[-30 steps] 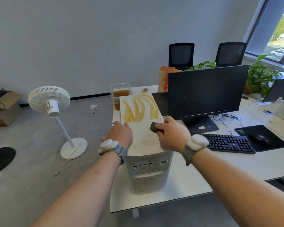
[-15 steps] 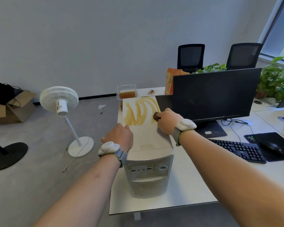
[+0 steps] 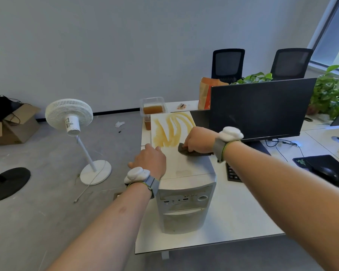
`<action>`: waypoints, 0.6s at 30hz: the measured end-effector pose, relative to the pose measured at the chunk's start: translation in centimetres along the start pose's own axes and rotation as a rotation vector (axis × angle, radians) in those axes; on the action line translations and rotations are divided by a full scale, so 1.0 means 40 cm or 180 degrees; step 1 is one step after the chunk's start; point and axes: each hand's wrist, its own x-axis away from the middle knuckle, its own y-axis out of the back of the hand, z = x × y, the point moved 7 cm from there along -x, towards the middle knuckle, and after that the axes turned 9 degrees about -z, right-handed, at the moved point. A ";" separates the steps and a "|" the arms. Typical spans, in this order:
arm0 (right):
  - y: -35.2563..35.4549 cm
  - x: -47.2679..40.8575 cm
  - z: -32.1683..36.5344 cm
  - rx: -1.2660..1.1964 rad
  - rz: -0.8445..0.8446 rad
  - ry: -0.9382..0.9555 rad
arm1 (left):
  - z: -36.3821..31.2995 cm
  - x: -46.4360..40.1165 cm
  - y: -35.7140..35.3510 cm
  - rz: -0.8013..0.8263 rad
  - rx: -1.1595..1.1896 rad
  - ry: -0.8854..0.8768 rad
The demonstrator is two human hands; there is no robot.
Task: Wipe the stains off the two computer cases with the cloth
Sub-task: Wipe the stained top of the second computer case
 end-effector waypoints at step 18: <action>-0.053 0.025 0.096 0.0509 -0.0201 -0.0075 | 0.004 -0.015 0.013 0.0213 0.0001 -0.0395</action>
